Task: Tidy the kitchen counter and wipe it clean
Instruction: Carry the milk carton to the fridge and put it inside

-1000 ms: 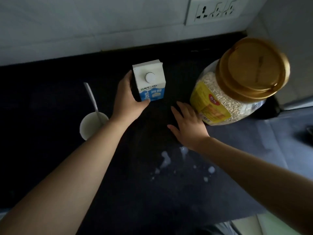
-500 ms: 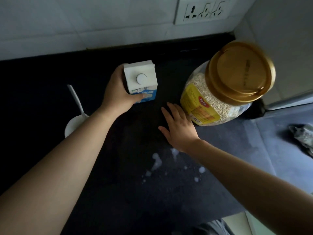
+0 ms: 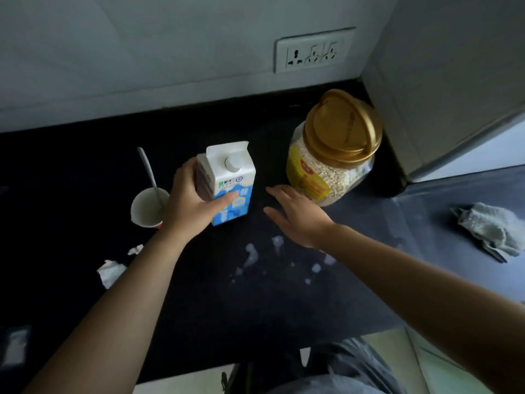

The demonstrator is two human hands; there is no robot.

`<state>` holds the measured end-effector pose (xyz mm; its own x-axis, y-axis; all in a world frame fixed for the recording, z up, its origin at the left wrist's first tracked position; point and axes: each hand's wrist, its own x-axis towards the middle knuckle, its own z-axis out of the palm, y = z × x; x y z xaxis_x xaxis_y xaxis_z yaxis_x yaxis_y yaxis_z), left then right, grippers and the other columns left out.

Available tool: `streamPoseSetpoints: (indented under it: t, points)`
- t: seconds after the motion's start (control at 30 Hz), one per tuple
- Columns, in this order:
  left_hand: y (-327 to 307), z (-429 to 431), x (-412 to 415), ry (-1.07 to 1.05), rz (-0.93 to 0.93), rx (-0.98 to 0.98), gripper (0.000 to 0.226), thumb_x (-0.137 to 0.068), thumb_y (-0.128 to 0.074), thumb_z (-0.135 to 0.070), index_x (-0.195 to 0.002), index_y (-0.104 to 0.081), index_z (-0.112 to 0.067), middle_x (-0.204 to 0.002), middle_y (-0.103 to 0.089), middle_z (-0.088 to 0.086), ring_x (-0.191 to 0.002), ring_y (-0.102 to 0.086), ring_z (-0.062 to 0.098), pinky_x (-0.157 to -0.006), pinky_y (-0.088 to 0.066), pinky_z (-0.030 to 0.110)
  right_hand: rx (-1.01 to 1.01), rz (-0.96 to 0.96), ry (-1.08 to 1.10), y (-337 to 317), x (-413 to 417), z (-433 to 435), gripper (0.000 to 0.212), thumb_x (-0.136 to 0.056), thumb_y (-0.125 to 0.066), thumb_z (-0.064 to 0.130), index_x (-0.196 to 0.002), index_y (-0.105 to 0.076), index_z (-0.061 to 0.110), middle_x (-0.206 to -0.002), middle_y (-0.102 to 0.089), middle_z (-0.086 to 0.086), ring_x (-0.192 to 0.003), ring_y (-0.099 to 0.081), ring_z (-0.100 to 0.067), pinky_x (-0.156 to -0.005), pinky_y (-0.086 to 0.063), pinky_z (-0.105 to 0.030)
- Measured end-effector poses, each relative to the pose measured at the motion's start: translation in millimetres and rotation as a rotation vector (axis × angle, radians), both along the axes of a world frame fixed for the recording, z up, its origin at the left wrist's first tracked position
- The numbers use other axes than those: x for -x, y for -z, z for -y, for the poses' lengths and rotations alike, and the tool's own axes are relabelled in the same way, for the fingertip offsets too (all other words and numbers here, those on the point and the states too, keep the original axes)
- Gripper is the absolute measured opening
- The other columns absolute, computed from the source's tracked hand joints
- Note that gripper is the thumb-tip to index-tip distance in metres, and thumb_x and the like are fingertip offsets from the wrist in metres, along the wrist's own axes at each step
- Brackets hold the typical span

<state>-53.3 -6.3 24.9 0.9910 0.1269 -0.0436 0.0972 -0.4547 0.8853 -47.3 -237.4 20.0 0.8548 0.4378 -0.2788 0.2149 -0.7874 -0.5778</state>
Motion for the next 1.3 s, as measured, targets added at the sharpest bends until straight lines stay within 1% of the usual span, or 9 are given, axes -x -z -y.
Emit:
streamPoseSetpoints:
  t: [0.17, 0.33, 0.47, 0.53, 0.8, 0.97, 1.03, 1.13, 1.3]
  points:
    - [-21, 47, 98, -0.144, -0.01, 0.141, 0.062, -0.056, -0.081, -0.044, -0.109, -0.049, -0.047, -0.114, -0.063, -0.006, -0.103, -0.062, 0.002, -0.074, -0.049, 0.011, -0.186, -0.024, 0.056, -24, 58, 56, 0.039, -0.093, -0.043, 0.043, -0.122, -0.053, 0.02, -0.12, -0.056, 0.002, -0.108, -0.053, -0.014, -0.086, -0.041, -0.023]
    - [-22, 123, 215, -0.356, -0.068, 0.186, 0.073, -0.054, -0.08, -0.046, -0.119, -0.049, -0.035, -0.114, -0.065, -0.016, -0.106, -0.061, 0.002, -0.082, -0.049, 0.023, -0.274, -0.163, 0.015, -19, 134, 121, 0.036, -0.092, -0.046, 0.045, -0.117, -0.056, 0.022, -0.109, -0.053, 0.012, -0.097, -0.053, -0.004, -0.072, -0.036, -0.006]
    - [-28, 196, 312, -0.517, -0.122, 0.057, 0.069, -0.054, -0.085, -0.043, -0.11, -0.046, -0.052, -0.107, -0.058, -0.039, -0.097, -0.055, -0.018, -0.066, -0.045, 0.009, -0.212, -0.254, -0.166, -16, 172, 186, 0.041, -0.092, -0.042, 0.047, -0.122, -0.053, 0.023, -0.117, -0.053, 0.009, -0.1, -0.052, -0.004, -0.076, -0.036, -0.008]
    - [-28, 238, 353, -0.637, -0.169, 0.052, 0.064, -0.056, -0.085, -0.042, -0.102, -0.044, -0.058, -0.099, -0.054, -0.047, -0.093, -0.051, -0.025, -0.062, -0.042, 0.012, -0.184, -0.245, -0.27, -18, 184, 216, 0.039, -0.093, -0.041, 0.046, -0.122, -0.053, 0.023, -0.118, -0.053, 0.007, -0.099, -0.052, -0.003, -0.075, -0.035, -0.008]
    - [-32, 368, 494, -1.068, -0.236, 0.132, 0.074, -0.045, -0.074, -0.058, -0.111, -0.042, -0.048, -0.094, -0.053, -0.044, -0.09, -0.049, -0.027, -0.061, -0.042, 0.007, -0.087, -0.31, -0.613, -24, 254, 236, 0.023, -0.094, -0.043, 0.038, -0.11, -0.057, 0.028, -0.107, -0.055, 0.011, -0.095, -0.052, -0.005, -0.078, -0.036, -0.02]
    - [-32, 416, 576, -1.332, -0.266, 0.195, 0.073, -0.049, -0.072, -0.057, -0.113, -0.039, -0.047, -0.096, -0.05, -0.041, -0.094, -0.051, -0.014, -0.066, -0.042, 0.017, -0.02, -0.391, -0.904, -23, 329, 224, 0.029, -0.095, -0.043, 0.038, -0.116, -0.056, 0.023, -0.12, -0.058, 0.002, -0.107, -0.053, -0.011, -0.091, -0.041, -0.028]
    - [-29, 430, 611, -1.455, -0.261, 0.217, 0.077, -0.052, -0.071, -0.058, -0.121, -0.04, -0.041, -0.104, -0.052, -0.03, -0.1, -0.053, 0.0, -0.069, -0.045, 0.022, 0.01, -0.377, -0.998, -21, 363, 218, 0.03, -0.095, -0.043, 0.036, -0.116, -0.057, 0.019, -0.12, -0.058, 0.0, -0.107, -0.054, -0.013, -0.094, -0.042, -0.03]
    - [-24, 444, 669, -1.615, -0.268, 0.227, 0.084, -0.056, -0.067, -0.06, -0.13, -0.038, -0.032, -0.117, -0.053, -0.011, -0.109, -0.053, 0.015, -0.076, -0.051, 0.035, 0.056, -0.364, -1.157, -17, 421, 199, 0.03, -0.096, -0.044, 0.032, -0.115, -0.057, 0.013, -0.113, -0.058, -0.002, -0.102, -0.054, -0.014, -0.09, -0.04, -0.026]
    - [-20, 454, 785, -1.829, -0.285, 0.254, 0.086, -0.055, -0.065, -0.064, -0.13, -0.038, -0.031, -0.118, -0.051, -0.011, -0.11, -0.052, 0.017, -0.075, -0.053, 0.038, 0.105, -0.365, -1.394, -11, 547, 147, 0.034, -0.096, -0.041, 0.036, -0.116, -0.056, 0.015, -0.107, -0.052, 0.007, -0.097, -0.049, -0.006, -0.083, -0.036, -0.021]
